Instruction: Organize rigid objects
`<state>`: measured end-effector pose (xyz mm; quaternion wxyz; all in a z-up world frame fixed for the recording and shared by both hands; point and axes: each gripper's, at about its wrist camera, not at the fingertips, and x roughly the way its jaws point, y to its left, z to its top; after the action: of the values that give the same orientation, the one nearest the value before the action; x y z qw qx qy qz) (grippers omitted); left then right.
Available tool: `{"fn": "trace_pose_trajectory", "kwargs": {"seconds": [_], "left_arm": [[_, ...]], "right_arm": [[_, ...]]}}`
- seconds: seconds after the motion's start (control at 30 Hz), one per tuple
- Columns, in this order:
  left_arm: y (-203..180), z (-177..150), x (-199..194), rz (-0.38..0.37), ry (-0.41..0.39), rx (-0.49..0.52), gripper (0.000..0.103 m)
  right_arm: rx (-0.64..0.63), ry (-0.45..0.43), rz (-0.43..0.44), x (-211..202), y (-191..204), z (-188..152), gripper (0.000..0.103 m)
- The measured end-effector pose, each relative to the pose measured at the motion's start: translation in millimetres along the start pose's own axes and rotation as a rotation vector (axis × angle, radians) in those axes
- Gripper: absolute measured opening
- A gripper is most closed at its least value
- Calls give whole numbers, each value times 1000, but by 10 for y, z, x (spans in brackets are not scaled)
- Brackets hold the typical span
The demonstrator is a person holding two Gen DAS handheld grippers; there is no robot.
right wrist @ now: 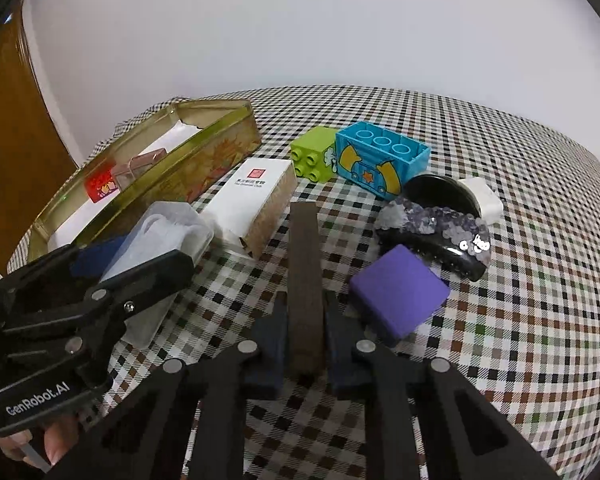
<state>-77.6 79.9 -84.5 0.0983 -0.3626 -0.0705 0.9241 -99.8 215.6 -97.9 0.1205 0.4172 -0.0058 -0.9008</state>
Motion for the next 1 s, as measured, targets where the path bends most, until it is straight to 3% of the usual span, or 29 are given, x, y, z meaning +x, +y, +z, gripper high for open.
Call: {"fn": "trace_pose_trajectory", "kwargs": {"seconds": [0.23, 0.7, 1.0], "left_arm": [[-14, -8, -8, -5, -2, 11, 53], [-36, -16, -82, -6, -50, 35, 51], [-90, -24, -118, 5, -73, 70, 51]], "right_arm": [[-78, -12, -3, 35, 253, -34, 17], [26, -183, 102, -295, 80, -169, 17], [52, -212, 112, -323, 16, -174, 17]]}}
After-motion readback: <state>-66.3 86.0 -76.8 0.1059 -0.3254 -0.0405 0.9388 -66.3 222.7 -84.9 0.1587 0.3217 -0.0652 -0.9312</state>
